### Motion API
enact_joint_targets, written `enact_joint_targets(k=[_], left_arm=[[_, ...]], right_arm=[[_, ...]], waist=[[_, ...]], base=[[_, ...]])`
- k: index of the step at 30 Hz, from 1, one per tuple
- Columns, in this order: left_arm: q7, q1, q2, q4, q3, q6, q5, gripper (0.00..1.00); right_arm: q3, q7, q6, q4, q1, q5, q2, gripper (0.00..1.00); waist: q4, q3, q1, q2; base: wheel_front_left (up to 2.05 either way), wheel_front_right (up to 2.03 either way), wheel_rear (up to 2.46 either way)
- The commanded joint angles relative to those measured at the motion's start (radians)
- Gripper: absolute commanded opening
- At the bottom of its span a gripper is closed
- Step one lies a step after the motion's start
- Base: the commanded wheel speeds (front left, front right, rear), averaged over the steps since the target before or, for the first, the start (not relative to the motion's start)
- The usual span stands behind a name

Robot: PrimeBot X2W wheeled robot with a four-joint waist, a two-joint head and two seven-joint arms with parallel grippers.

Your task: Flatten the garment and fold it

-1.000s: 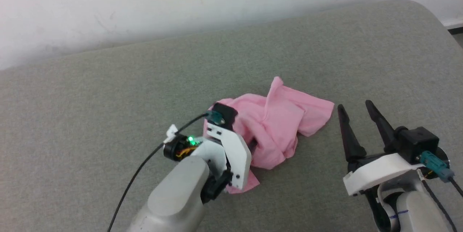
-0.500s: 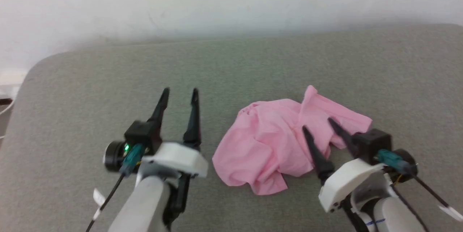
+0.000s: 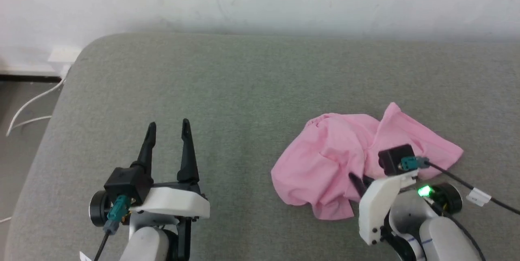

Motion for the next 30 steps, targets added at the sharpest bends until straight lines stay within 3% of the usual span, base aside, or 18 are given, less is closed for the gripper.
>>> enact_joint_targets(k=[1,6,12,15,20,24,29,30], left_arm=[[-0.004,0.004,-0.003,0.0,0.005,-0.005,0.007,1.0],[-0.004,-0.003,-0.02,0.015,0.023,-0.024,0.022,1.0],[-0.004,-0.009,-0.028,0.03,0.046,-0.041,0.036,1.0],[-0.004,-0.006,-0.033,0.032,0.052,-0.048,0.041,1.0],[-0.004,-0.001,-0.041,0.036,0.054,-0.056,0.049,1.0],[-0.004,0.006,-0.046,0.038,0.057,-0.061,0.052,1.0],[-0.004,-0.002,-0.049,0.04,0.062,-0.069,0.059,1.0],[-0.004,-0.004,-0.05,0.042,0.061,-0.071,0.061,1.0]], right_arm=[[0.002,-0.006,-0.001,-0.009,-0.021,0.008,0.003,0.0],[0.048,-0.061,-0.001,-0.075,-0.12,0.07,0.003,0.0],[0.203,-0.102,-0.001,-0.181,-0.325,0.147,0.003,0.0],[0.23,-0.134,-0.001,-0.238,-0.401,0.182,-0.011,0.0],[0.112,-0.121,-0.001,-0.282,-0.348,0.218,-0.036,0.0],[-0.059,-0.001,-0.001,-0.172,-0.2,0.151,-0.065,0.0],[-0.28,0.043,-0.001,0.013,-0.083,0.02,-0.053,0.0],[-0.318,0.033,-0.001,0.036,-0.074,-0.005,-0.047,0.53]], waist=[[0.018,0.01,0.0,0.0001],[0.026,0.011,0.0,0.0001],[0.019,0.005,0.0,0.0001],[0.019,-0.001,0.0,0.0001],[0.026,-0.009,0.0,0.0001],[0.025,-0.003,0.0,0.0001],[0.018,0.01,0.0,0.0001],[0.016,0.013,0.0,0.0001]], base=[[0.0,0.0,0.0],[0.0,0.0,0.0],[0.0,0.0,0.0],[0.0,0.0,0.0],[0.0,0.0,0.0],[0.0,0.0,0.0],[0.0,0.0,0.0],[0.0,0.0,0.0]])
